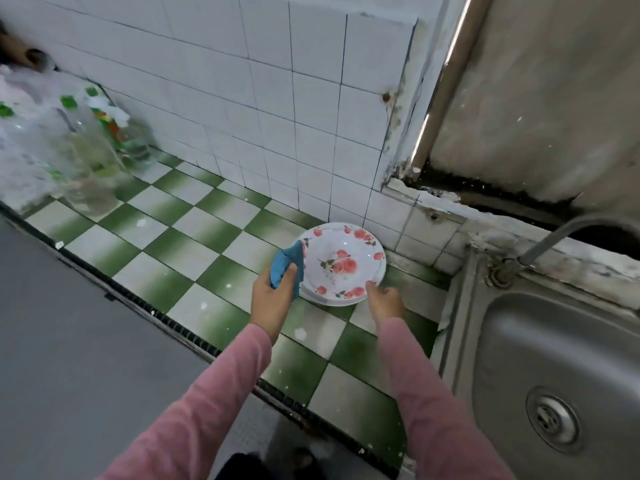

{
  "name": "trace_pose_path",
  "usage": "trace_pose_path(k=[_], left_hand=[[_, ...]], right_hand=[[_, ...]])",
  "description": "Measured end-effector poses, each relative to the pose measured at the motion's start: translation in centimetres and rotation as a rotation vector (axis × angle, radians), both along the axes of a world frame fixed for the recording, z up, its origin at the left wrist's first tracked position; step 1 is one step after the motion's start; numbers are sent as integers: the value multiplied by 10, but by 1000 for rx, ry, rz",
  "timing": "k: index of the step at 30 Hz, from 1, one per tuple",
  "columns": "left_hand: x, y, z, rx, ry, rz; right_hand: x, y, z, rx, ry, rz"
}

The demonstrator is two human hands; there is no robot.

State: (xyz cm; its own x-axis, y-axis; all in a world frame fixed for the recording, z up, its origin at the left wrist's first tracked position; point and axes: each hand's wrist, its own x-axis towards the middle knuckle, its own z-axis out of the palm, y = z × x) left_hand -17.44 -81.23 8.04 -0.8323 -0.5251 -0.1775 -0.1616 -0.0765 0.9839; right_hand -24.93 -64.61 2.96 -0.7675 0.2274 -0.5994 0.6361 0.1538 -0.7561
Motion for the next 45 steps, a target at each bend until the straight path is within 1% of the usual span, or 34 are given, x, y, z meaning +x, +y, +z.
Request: trace_pose_path(k=[4,6,8,9,10,11,12,13,14,16,18,21,25,29,35,40,45], left_hand=[[-35,-29,-10,-9,-5,-59],[-48,-37,-12,-9,-16,-87],[-66,-47,-15,-1,-49,-132],[-74,-53,-16,0,-64,-162],[-83,-60,-18,-5,-67,-194],[-90,-66,-19,-3,-63,-222],[-96,-72,-21,-6,-59,-253],[-102,-78,-22,-6,-57,-281],[-107,-83,-24,-7,-58,-305],[-116,-91,-24,5,-58,-346],[-124,-98,-24,22,-62,-382],[-135,-109,-24,27,-75,-419],[-143,-121,-26,11,-52,-480],[-147,-129,-31,17,-64,-487],[-147,-127,-29,27,-58,-476],[-150,-120,-24,22,-59,-464],[-152,-112,-20,28,-30,-456]], right_hand=[[-29,-21,-8,87,-48,-72],[-39,-30,-21,132,-25,-92],[-60,-29,-68,230,-20,-112],[-78,-23,-112,284,-29,-115],[-89,-19,-140,332,-54,-124],[-94,-19,-150,359,-82,-143],[-86,-23,-133,372,-100,-160],[-76,-32,-100,373,-112,-200],[-67,-43,-71,345,-122,-220],[-56,-58,-38,280,-121,-208],[-58,-61,-35,310,-137,-254],[-62,-64,-32,360,-212,-278],[-54,-67,-36,281,-273,-341],[-50,-65,-34,246,-228,-402],[-41,-50,-30,228,-158,-408],[-35,-44,-28,122,-91,-455],[-34,-33,-14,189,8,-476]])
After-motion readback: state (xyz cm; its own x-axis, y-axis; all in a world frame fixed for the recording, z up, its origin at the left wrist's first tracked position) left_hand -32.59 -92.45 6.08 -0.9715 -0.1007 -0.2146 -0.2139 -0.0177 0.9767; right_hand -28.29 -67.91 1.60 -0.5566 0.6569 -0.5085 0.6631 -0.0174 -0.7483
